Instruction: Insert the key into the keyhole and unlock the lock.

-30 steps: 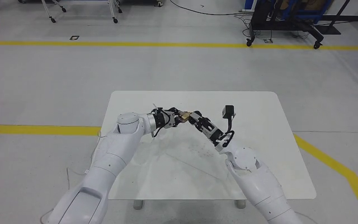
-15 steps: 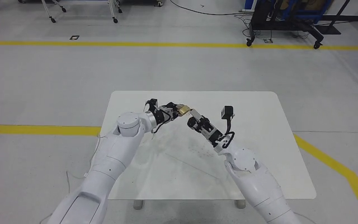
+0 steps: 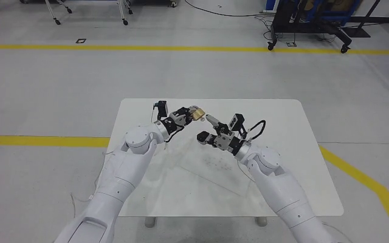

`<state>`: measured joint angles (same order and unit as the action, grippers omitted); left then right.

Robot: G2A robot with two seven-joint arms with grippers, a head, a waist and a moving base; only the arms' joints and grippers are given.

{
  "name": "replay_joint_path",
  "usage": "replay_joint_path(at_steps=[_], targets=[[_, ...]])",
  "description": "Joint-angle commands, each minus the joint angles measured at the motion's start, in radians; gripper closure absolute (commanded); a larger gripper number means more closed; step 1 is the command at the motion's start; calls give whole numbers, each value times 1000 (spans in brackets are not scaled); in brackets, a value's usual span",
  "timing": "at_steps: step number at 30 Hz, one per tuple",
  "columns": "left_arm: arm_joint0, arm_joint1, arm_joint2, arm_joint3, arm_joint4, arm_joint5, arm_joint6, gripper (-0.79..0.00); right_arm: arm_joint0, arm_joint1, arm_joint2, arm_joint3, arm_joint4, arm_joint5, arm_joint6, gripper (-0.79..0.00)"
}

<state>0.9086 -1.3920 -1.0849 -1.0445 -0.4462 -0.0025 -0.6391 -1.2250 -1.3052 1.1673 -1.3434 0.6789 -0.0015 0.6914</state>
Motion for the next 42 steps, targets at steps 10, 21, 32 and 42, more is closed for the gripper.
replay_joint_path(at_steps=[10,21,32,42], targets=[[12,4,-10,-21,17,0,0,0,23,-4,1,34,5,-5,-26,-89],[13,5,-11,-27,26,5,-10,0,49,-9,-8,64,4,20,-50,-135],[14,4,-4,-29,40,3,-23,0,55,-13,-16,74,17,55,-67,0],[18,6,-2,-39,65,-41,-31,0,82,-13,23,132,191,205,24,0]])
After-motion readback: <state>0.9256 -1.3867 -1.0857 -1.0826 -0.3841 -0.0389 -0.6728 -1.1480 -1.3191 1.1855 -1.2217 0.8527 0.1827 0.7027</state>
